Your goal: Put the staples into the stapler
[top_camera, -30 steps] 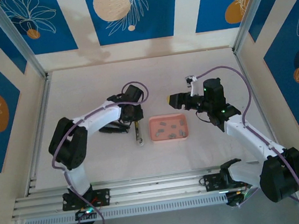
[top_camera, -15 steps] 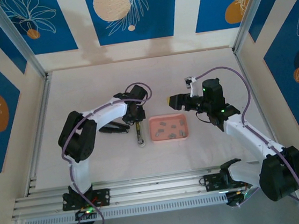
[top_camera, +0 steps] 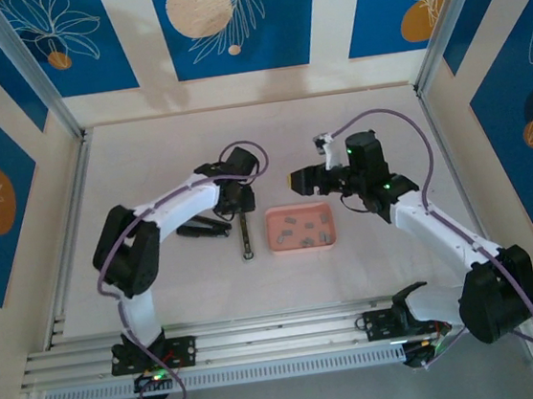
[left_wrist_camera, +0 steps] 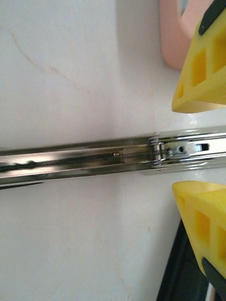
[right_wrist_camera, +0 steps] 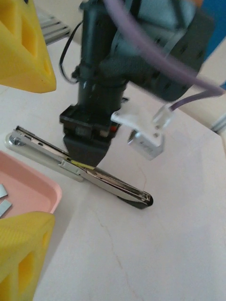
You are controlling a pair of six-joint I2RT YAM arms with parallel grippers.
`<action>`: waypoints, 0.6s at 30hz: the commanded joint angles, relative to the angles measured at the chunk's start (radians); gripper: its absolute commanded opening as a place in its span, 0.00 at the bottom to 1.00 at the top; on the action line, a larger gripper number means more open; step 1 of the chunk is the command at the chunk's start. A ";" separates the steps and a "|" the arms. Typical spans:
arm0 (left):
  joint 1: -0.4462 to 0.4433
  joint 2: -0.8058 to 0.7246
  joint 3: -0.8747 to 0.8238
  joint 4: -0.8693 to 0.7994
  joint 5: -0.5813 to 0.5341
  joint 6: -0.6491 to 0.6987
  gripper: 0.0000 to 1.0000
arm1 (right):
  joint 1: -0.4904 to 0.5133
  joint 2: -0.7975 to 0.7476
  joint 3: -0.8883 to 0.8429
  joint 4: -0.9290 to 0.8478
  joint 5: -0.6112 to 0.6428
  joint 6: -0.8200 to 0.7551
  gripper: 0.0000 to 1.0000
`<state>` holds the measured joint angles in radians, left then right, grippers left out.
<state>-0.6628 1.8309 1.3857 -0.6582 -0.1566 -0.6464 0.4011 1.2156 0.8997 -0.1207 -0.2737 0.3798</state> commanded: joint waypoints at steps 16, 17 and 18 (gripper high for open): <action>0.486 -0.566 -0.599 0.423 0.464 -0.006 0.53 | 0.382 0.591 0.568 -0.398 0.192 -0.640 0.80; 0.509 -0.580 -0.620 0.437 0.464 -0.007 0.54 | 0.396 0.628 0.590 -0.394 0.195 -0.663 0.81; 0.536 -0.593 -0.638 0.446 0.467 -0.013 0.54 | 0.410 0.663 0.611 -0.392 0.195 -0.684 0.83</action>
<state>-0.1741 1.2873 0.7822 -0.2981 0.2592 -0.6636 0.7769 1.8141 1.4548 -0.4480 -0.1062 -0.1669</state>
